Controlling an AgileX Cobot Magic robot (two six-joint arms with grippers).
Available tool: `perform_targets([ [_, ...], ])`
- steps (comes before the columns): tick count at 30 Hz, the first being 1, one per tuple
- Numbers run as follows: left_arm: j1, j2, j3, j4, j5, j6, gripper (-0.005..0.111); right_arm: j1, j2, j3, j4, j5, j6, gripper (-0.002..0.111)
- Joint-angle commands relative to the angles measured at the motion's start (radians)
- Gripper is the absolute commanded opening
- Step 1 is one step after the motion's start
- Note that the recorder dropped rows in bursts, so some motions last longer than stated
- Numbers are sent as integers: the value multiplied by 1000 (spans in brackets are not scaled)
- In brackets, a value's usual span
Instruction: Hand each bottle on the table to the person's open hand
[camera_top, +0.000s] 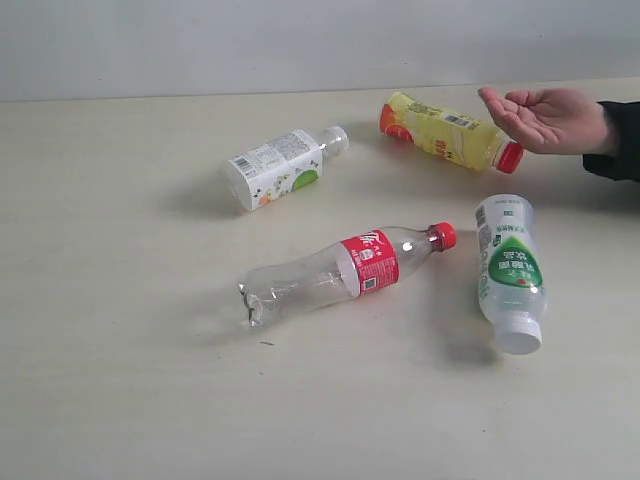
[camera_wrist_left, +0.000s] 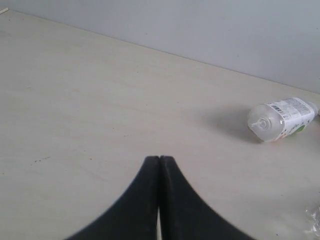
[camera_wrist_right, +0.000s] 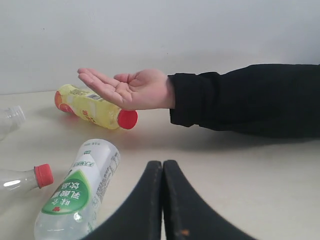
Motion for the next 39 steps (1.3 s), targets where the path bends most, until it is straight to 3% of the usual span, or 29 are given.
perform_targets([
  [1, 1, -7, 0, 2, -1, 3, 0, 3, -5, 5, -1, -7, -1, 0],
  [8, 1, -7, 0, 68, -64, 31, 0, 3, -5, 5, -1, -7, -1, 0],
  [14, 1, -7, 0, -100, -263, -87, 0, 3, -5, 5, -1, -7, -1, 0],
  [21, 1, -7, 0, -101, -387, -180, 0, 3, -5, 5, -1, -7, -1, 0],
  [27, 1, -7, 0, -94, -764, -346, 0, 3, -5, 5, -1, -7, -1, 0],
  [29, 1, -7, -26, -77, -824, -348, 0, 3, -5, 5, -1, -7, -1, 0],
  [33, 1, 66, -186, -3, -719, -348, 0, 3, -5, 5, -1, -7, -1, 0],
  [39, 1, 466, -522, 149, -316, -344, 0, 3, -5, 5, -1, -7, -1, 0],
])
